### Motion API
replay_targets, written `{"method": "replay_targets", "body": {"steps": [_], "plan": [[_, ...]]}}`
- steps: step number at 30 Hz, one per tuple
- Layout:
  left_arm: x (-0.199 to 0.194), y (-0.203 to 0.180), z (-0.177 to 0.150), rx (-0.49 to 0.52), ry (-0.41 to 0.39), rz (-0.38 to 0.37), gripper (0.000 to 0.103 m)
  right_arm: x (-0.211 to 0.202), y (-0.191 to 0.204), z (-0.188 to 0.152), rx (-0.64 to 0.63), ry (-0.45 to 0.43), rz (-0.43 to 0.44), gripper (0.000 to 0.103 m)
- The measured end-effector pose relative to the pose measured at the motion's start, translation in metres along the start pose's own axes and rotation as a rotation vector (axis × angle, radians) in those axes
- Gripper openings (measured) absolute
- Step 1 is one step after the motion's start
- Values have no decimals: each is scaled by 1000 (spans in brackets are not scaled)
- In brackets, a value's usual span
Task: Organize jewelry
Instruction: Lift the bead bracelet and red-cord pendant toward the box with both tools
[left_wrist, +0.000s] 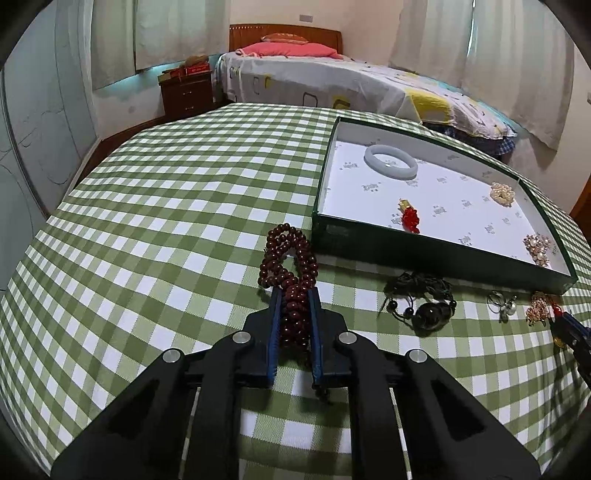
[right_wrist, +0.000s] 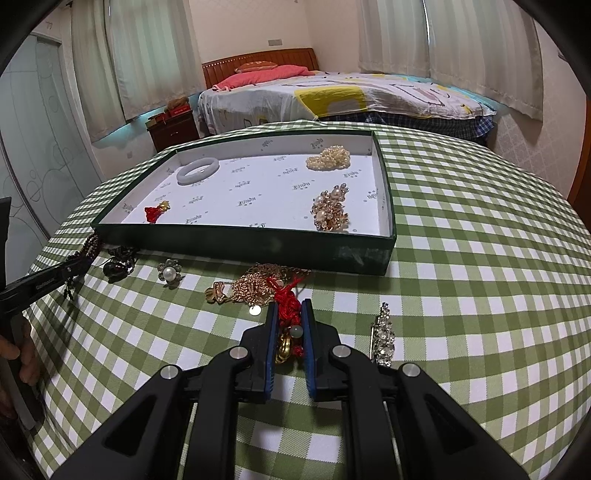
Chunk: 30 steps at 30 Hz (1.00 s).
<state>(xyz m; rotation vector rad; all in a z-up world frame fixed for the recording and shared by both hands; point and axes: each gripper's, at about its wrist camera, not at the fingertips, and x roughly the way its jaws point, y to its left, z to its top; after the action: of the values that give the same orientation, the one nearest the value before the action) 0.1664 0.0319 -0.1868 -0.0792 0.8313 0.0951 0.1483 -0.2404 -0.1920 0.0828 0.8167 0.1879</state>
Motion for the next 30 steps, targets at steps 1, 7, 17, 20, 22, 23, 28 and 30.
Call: {"method": "replay_targets", "body": {"steps": [1, 7, 17, 20, 22, 23, 28, 30], "plan": [[-2, 0, -2, 3, -4, -1, 13, 0, 0, -1, 0, -1, 0, 13], [-17, -3, -8, 12, -27, -26, 12, -2, 2, -2, 1, -6, 1, 12], [-33, -6, -11, 30, -53, -43, 11, -6, 3, -2, 2, -15, 1, 12], [-36, -5, -11, 27, -61, -44, 11, -8, 4, -2, 1, -20, 2, 12], [-40, -5, -10, 29, -70, -46, 11, -10, 4, -2, 2, -24, 1, 12], [-42, -5, -9, 31, -76, -47, 11, -10, 4, -2, 2, -27, 2, 12], [-53, -8, 0, 30, -109, -63, 11, -16, 6, 1, 2, -42, 5, 12], [-58, -11, 5, 32, -123, -71, 11, -17, 6, 3, 3, -48, 8, 12]]}}
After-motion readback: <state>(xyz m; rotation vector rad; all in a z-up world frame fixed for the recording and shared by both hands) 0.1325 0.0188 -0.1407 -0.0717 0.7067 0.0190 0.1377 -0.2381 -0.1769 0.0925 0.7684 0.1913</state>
